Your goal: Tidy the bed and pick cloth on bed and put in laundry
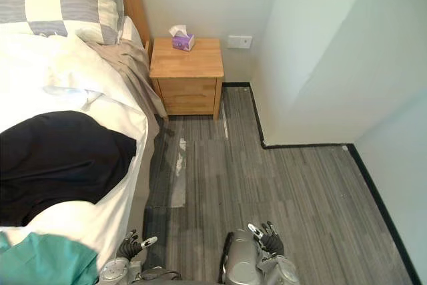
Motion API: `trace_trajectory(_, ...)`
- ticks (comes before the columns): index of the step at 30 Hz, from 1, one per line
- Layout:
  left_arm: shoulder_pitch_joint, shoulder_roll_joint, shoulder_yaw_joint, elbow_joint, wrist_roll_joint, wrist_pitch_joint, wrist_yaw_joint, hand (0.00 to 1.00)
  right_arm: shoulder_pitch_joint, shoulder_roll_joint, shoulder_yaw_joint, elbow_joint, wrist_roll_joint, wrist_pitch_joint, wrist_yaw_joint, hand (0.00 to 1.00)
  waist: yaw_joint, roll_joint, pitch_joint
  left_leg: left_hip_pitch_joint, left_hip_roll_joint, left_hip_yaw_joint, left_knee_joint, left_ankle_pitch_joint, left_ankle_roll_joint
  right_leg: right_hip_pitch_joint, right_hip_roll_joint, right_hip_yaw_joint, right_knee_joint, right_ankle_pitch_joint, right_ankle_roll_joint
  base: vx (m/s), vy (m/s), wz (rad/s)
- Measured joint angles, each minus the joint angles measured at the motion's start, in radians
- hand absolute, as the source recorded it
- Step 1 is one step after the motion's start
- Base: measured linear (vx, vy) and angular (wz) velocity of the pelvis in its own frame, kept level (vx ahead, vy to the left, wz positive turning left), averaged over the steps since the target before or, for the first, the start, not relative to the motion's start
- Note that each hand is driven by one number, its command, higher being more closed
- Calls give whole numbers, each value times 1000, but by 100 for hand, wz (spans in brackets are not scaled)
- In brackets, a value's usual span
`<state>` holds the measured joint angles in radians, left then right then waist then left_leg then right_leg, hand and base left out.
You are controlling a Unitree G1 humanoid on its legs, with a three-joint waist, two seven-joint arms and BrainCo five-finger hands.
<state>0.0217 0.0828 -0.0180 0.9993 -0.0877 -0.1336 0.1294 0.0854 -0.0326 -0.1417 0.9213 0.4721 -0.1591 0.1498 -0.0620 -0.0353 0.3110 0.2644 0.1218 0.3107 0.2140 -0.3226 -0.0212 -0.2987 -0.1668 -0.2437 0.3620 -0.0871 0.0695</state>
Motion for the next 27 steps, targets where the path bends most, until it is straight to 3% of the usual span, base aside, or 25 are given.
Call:
trace_trajectory(1,-14,-7,0,7,0,2,1,0,-4,-2,-9,0,15,-3,1,0,-6,10,14,29,17,-19,-10,-19,-55,11,16,2,17,137,-94,411,-368,66)
trace_trajectory(2,-15,-20,0,5,1,3,1,0,-9,-17,-10,-2,14,-6,-1,0,5,36,18,38,39,-17,-24,-8,-71,5,31,-9,46,111,-100,341,-314,23)
trace_trajectory(3,-14,-30,-1,4,2,1,1,0,-11,-18,-16,-7,16,-13,-2,0,8,44,19,42,47,-16,-35,17,-83,-17,27,-17,107,52,-111,357,-374,11)
trace_trajectory(4,-17,-31,0,6,2,3,1,0,-10,-13,-16,-19,15,-17,-5,0,-5,40,21,72,53,-16,-56,48,-99,-27,20,-20,190,-26,-121,334,-377,17)
trace_trajectory(9,-17,-41,6,5,2,10,3,0,-10,-9,-20,-7,11,-19,-7,0,-5,39,9,104,97,-22,-22,86,-105,-23,35,-50,295,-191,-122,242,-287,-1)
trace_trajectory(12,1,-45,35,5,-2,-10,8,0,-13,-17,-42,32,-27,-17,-3,0,-6,64,-18,-39,178,-111,251,149,-114,50,103,-80,194,-206,-124,211,-227,1)
trace_trajectory(13,11,-43,56,4,-2,-30,9,0,-15,-27,-40,54,-36,-15,0,0,-3,71,-22,-135,216,-165,446,231,-124,121,143,-80,106,-205,-126,241,-171,5)
trace_trajectory(14,18,-38,72,3,-1,-48,8,0,-15,-33,-40,71,-45,-17,4,0,0,74,-23,-207,230,-188,604,213,-119,181,168,-74,36,-200,-134,280,-128,5)
trace_trajectory(15,32,-29,97,-4,0,-62,8,0,-23,-36,-41,102,-53,-21,8,0,5,68,-20,-281,224,-190,746,147,-112,264,181,-66,-40,-171,-150,292,-81,0)
trace_trajectory(18,49,-43,138,-22,-8,-76,7,0,-17,-49,-56,126,-64,-22,27,0,25,73,-21,-375,168,-117,715,60,-88,381,187,-28,-121,-133,-170,311,-13,-24)
trace_trajectory(21,55,-55,139,-37,-11,-85,1,0,-20,-38,-61,122,-88,-21,50,0,48,92,-27,-414,96,-15,381,56,-64,426,162,14,-133,-128,-136,327,150,-56)
trace_trajectory(22,57,-62,138,-38,-12,-85,1,0,-13,-39,-62,105,-106,-23,59,0,52,100,-31,-413,81,42,224,170,-23,434,154,26,-124,-145,-111,299,149,-47)
trace_trajectory(24,50,-63,145,-45,-29,-77,1,0,-2,-21,-59,86,-125,-24,64,0,57,72,-47,-386,45,127,180,199,2,450,110,18,-130,-152,-71,436,169,-7)
trace_trajectory(27,26,-35,137,-55,-44,-58,0,0,6,5,-61,79,-141,-33,64,0,41,34,-46,-420,70,369,272,196,13,527,71,-58,-267,-107,-29,352,142,60)
